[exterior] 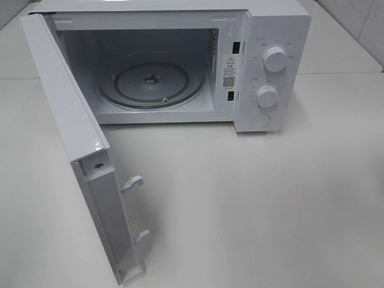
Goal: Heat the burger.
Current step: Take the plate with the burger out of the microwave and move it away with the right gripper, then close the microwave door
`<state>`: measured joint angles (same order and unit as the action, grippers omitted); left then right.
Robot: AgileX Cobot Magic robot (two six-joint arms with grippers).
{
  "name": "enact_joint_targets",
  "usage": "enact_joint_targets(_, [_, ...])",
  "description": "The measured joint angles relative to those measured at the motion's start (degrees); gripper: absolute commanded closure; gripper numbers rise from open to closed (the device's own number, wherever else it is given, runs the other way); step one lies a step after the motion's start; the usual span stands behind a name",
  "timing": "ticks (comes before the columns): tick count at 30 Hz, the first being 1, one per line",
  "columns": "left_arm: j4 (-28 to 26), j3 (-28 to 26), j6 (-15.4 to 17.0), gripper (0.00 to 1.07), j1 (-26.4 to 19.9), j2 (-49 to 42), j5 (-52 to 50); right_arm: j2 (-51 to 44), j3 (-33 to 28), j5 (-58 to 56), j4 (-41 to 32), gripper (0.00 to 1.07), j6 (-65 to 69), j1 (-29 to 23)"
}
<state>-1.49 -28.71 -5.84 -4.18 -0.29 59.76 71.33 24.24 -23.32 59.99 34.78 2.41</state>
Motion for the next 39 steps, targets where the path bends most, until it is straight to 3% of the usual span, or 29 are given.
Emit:
enact_joint_targets(16, [0.0, 0.0, 0.0, 0.06, 0.0, 0.0, 0.0, 10.54, 0.06, 5.67, 2.46, 0.97, 4.41, 0.0])
enact_joint_targets(26, [0.0, 0.0, 0.0, 0.06, 0.0, 0.0, 0.0, 14.61, 0.34, 11.46, 3.04, 0.9, 4.7, 0.0])
enact_joint_targets(32, [0.0, 0.0, 0.0, 0.06, 0.0, 0.0, 0.0, 17.59, 0.69, 15.24, 0.86, 0.75, 4.24, 0.0])
enact_joint_targets(34, [0.0, 0.0, 0.0, 0.06, 0.0, 0.0, 0.0, 17.93, 0.86, 15.18, -0.8, 0.6, 2.98, 0.0])
enact_joint_targets(35, [0.0, 0.0, 0.0, 0.06, 0.0, 0.0, 0.0, 17.93, 0.86, 15.18, -0.8, 0.6, 2.98, 0.0])
enact_joint_targets(37, [0.0, 0.0, 0.0, 0.06, 0.0, 0.0, 0.0, 17.99, 2.41, 15.18, -3.55, 0.4, 2.23, 0.0])
enact_joint_targets(39, [0.0, 0.0, 0.0, 0.06, 0.0, 0.0, 0.0, 17.99, 2.75, 15.13, -4.35, 0.35, 1.89, 0.0])
